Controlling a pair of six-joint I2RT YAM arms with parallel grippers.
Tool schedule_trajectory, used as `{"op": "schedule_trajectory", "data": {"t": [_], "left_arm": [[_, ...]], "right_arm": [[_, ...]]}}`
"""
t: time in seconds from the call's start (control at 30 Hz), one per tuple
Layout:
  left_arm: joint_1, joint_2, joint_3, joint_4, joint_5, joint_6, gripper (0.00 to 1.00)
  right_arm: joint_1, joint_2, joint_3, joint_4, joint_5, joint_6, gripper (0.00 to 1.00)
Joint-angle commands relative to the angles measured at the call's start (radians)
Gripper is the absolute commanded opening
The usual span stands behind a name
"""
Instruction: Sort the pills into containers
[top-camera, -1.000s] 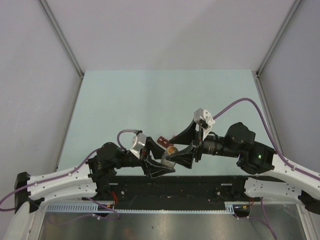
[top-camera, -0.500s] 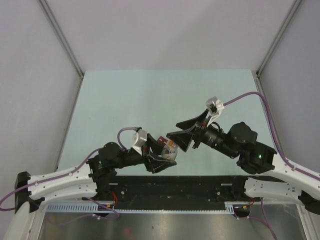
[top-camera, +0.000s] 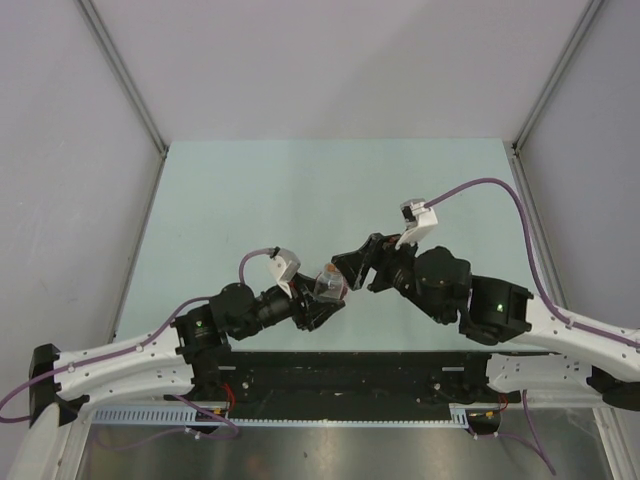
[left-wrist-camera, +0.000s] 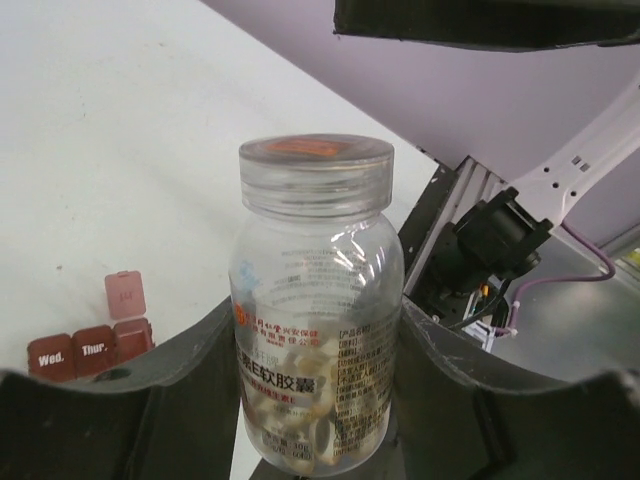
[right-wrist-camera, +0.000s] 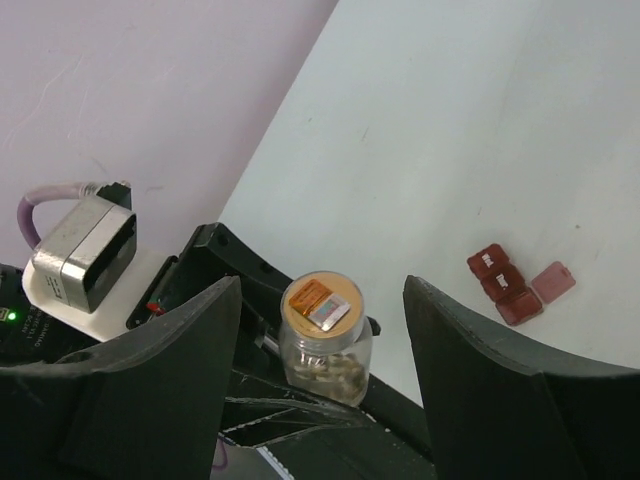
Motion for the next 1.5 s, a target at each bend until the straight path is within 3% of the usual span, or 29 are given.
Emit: {"op": "schedule_trajectory", "data": {"t": [0.0,0.43,0.77,1.07,1.2,1.4,1.47], "left_arm": [[-0.001,0.001,0.057,-0.019,-0.053,-0.003,0.0],[-0.001,0.012,0.064,-0.02,-0.033,-0.015,0.0],[-0.001,0.009,0.061,-0.02,-0.035,-0.015,0.0],[-0.001,0.012,0.061,-0.02,-0.038,-0.013,0.0],[-0.001,0.014,0.062,-0.019,-0.035,-0.013,0.01],[0.0,0.007,0.061,0.039,0.105,0.008,0.0],[-0.001,0.007,0.059,0.061,0.154,0.014,0.0]], "right_arm": [[0.045,0.057,0.059,-0.027,0.11,0.064,0.71],[0.062,0.153,0.061,-0.015,0.147,0.09,0.72],[0.045,0.195,0.059,0.008,0.11,0.102,0.63],[0.047,0.189,0.058,0.011,0.12,0.096,0.45],[0.048,0.175,0.047,0.036,0.113,0.072,0.28],[0.036,0.08,-0.064,0.23,-0.044,-0.106,0.16],[0.018,0.045,-0.102,0.29,-0.174,-0.151,0.12]]}}
